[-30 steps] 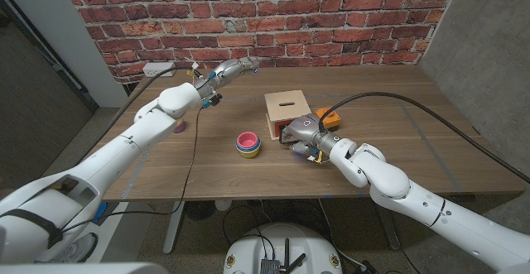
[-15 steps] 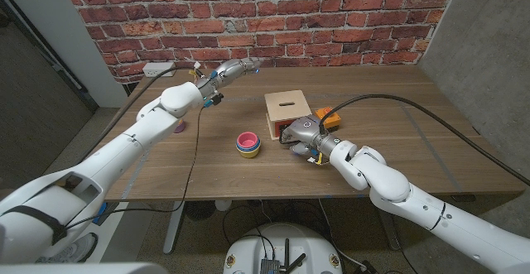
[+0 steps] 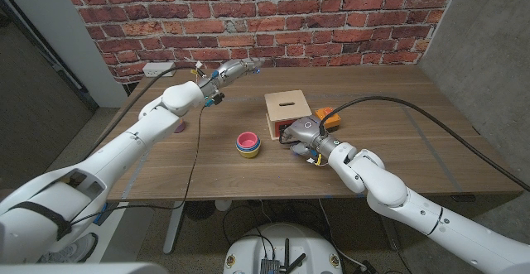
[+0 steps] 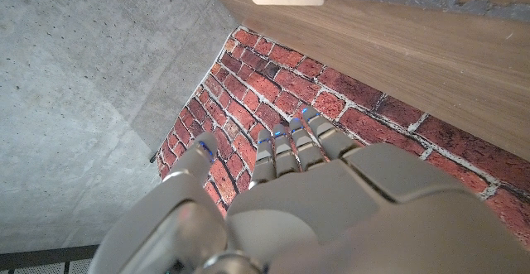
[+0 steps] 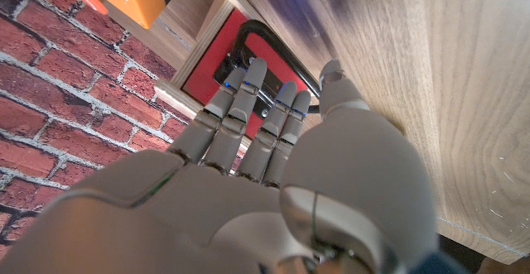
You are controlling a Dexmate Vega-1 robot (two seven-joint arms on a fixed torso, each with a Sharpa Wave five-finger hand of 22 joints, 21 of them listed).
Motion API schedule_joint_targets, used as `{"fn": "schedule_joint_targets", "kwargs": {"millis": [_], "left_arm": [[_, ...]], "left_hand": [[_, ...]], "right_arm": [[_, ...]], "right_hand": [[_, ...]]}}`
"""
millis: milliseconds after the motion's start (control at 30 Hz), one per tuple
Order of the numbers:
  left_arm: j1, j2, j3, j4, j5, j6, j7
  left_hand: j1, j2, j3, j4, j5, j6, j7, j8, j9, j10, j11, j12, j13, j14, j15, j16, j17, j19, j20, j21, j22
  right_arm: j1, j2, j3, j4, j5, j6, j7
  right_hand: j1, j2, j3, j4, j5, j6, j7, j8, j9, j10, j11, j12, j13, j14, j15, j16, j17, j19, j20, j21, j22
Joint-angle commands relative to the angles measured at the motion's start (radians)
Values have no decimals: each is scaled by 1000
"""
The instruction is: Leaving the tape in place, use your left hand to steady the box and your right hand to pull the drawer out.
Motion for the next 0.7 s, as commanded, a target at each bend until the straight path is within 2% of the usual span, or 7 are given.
{"fn": "schedule_joint_targets", "kwargs": {"millis": [33, 267, 400, 700], "left_arm": [[-12, -8, 6, 16, -2, -4, -7], [-16, -10, 8, 18, -1, -6, -10], [-23, -13, 12, 22, 2, -7, -14], [-38, -23, 22, 35, 8, -10, -23]], "left_hand": [[-9, 34, 7, -1, -2, 11, -1, 3, 6, 14, 0, 3, 3, 13, -6, 4, 3, 5, -60, 5, 3], [-11, 33, 9, -2, -2, 15, 2, 4, 6, 17, 3, 4, 3, 18, -7, 4, 3, 4, -60, 4, 3], [-11, 33, 12, -3, -2, 19, 2, 5, 6, 21, 1, 4, 3, 22, -9, 4, 2, 4, -61, 4, 3], [-13, 32, 15, -5, -2, 25, 1, 6, 6, 28, -1, 5, 3, 28, -9, 4, 2, 5, -62, 4, 3]], "right_arm": [[0, 17, -7, 24, -12, -29, -9], [2, 19, -10, 36, -10, -34, -33], [2, 18, -11, 39, -7, -37, -49], [-1, 16, -10, 43, 2, -46, -73]], "right_hand": [[11, -2, 1, 4, 7, 10, -1, 2, 2, 9, -1, -3, 2, 7, -156, 1, 6, -3, -46, 1, 0], [23, 2, -1, 2, 8, 43, -14, 12, 1, 41, -1, 0, -2, 34, -156, 13, 16, 5, -55, 1, -1], [26, 8, -2, 4, 8, 77, -9, 23, 0, 69, -1, 3, -5, 62, -156, 24, 23, 12, -62, 1, -1], [41, 20, 5, 1, 9, 111, -16, 30, -2, 113, -1, 7, -9, 106, -159, 33, 29, 25, -80, 3, -2]]}}
